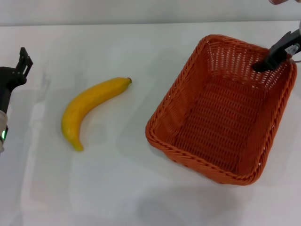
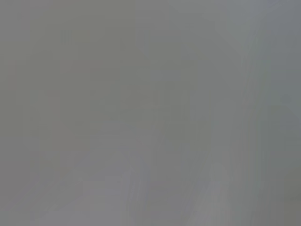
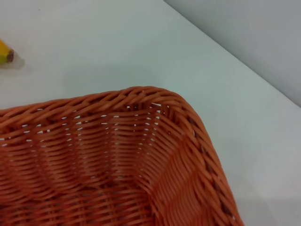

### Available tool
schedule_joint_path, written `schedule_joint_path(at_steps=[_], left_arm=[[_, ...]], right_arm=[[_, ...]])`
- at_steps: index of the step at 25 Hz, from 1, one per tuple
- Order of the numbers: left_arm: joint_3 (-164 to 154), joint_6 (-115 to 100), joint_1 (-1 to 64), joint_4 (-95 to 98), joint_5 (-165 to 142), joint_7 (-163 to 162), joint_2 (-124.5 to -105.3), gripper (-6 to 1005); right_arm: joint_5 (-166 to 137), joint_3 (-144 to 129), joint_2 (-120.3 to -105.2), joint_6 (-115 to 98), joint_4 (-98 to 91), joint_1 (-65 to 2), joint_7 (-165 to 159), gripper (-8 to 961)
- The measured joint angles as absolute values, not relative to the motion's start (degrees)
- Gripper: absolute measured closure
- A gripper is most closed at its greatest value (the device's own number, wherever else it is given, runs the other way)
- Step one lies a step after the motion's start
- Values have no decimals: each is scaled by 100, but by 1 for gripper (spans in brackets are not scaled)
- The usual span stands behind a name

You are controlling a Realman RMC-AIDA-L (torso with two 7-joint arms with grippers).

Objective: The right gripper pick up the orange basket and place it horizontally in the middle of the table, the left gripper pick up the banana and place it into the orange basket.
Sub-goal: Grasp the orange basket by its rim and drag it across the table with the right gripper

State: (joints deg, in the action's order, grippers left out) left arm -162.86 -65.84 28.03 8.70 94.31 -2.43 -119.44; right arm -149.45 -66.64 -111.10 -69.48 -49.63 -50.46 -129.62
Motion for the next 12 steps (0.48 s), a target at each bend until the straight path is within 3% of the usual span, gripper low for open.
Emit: schedule_joint_path(at_steps=[12], left_arm=[[-16285, -6574, 2846, 899, 9430, -243, -11944, 138]], right_arm=[[-14960, -6604, -10967, -7526, -4966, -5156, -13023, 639]])
